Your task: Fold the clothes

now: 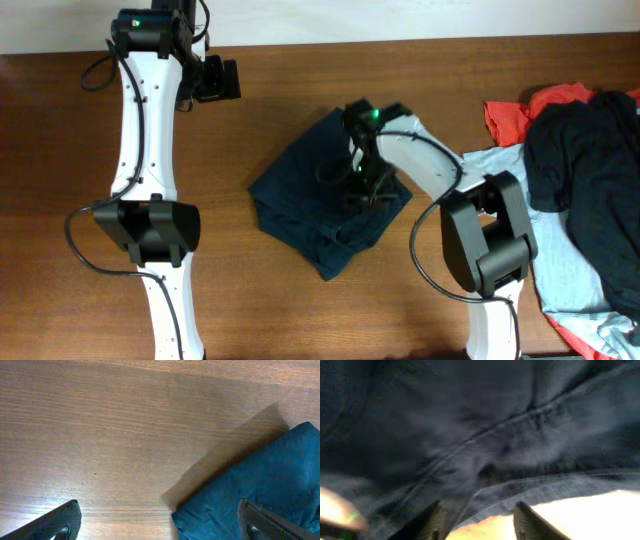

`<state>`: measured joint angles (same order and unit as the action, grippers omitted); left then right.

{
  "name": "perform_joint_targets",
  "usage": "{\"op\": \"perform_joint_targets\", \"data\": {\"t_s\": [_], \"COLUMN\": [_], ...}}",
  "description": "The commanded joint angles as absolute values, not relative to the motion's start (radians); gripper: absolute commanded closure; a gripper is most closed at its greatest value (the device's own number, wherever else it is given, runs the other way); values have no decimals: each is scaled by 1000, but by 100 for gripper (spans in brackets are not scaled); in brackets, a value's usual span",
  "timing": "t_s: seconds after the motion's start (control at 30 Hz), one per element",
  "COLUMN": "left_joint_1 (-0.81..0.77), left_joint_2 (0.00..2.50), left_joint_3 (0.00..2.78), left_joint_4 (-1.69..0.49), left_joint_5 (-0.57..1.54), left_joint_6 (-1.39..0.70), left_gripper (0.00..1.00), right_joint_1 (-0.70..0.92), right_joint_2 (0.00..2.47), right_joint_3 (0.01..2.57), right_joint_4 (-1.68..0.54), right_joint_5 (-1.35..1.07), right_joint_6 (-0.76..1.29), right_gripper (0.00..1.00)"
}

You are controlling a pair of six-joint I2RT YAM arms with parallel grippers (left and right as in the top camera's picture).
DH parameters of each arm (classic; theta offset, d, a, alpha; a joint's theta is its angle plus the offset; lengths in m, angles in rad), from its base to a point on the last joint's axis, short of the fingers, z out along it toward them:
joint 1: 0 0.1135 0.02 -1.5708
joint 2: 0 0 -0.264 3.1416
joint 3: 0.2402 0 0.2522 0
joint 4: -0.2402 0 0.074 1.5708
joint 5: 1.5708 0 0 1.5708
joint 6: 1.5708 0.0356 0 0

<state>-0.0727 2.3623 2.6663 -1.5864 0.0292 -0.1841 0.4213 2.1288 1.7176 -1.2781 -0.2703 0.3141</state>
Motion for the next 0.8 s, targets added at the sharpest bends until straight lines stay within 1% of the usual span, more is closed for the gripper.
{"op": "perform_joint_targets", "data": {"t_s": [0.0,0.07,0.1,0.17,0.2,0.23,0.27,0.33,0.37,0.4,0.57,0.77], "left_joint_1": [-76,-76,-76,-76,-76,-76,-76,-76,-76,-76,-76,-76], "left_joint_2": [2363,2363,2363,2363,2363,2363,2363,2363,2363,2363,2363,2363], "left_joint_3": [2661,2661,2661,2661,2661,2661,2661,2661,2661,2661,2661,2661], "left_joint_4": [-1588,-1588,-1588,-1588,-1588,-1588,-1588,-1588,-1588,-1588,-1588,-1588], "left_joint_5": [26,26,26,26,26,26,26,26,26,26,26,26], "left_joint_6": [-190,-190,-190,-190,-190,-190,-190,-190,-190,-190,-190,-190], "left_gripper": [1,1,1,1,1,1,1,1,1,1,1,1], "right_joint_1": [418,414,410,398,390,383,374,349,337,324,273,271], "right_joint_2": [2054,2053,2054,2054,2055,2060,2064,2075,2080,2085,2103,2122], "right_joint_3": [1851,1899,1914,1917,1916,1916,1915,1911,1906,1900,1803,1599], "right_joint_4": [-1359,-1384,-1383,-1354,-1345,-1338,-1333,-1325,-1318,-1309,-1215,-1009], "right_joint_5": [-257,-256,-256,-241,-224,-208,-196,-168,-154,-144,-149,-167], "right_joint_6": [207,194,190,191,191,191,191,191,191,191,164,160], "right_gripper": [43,38,37,39,44,55,64,86,93,96,96,96]}}
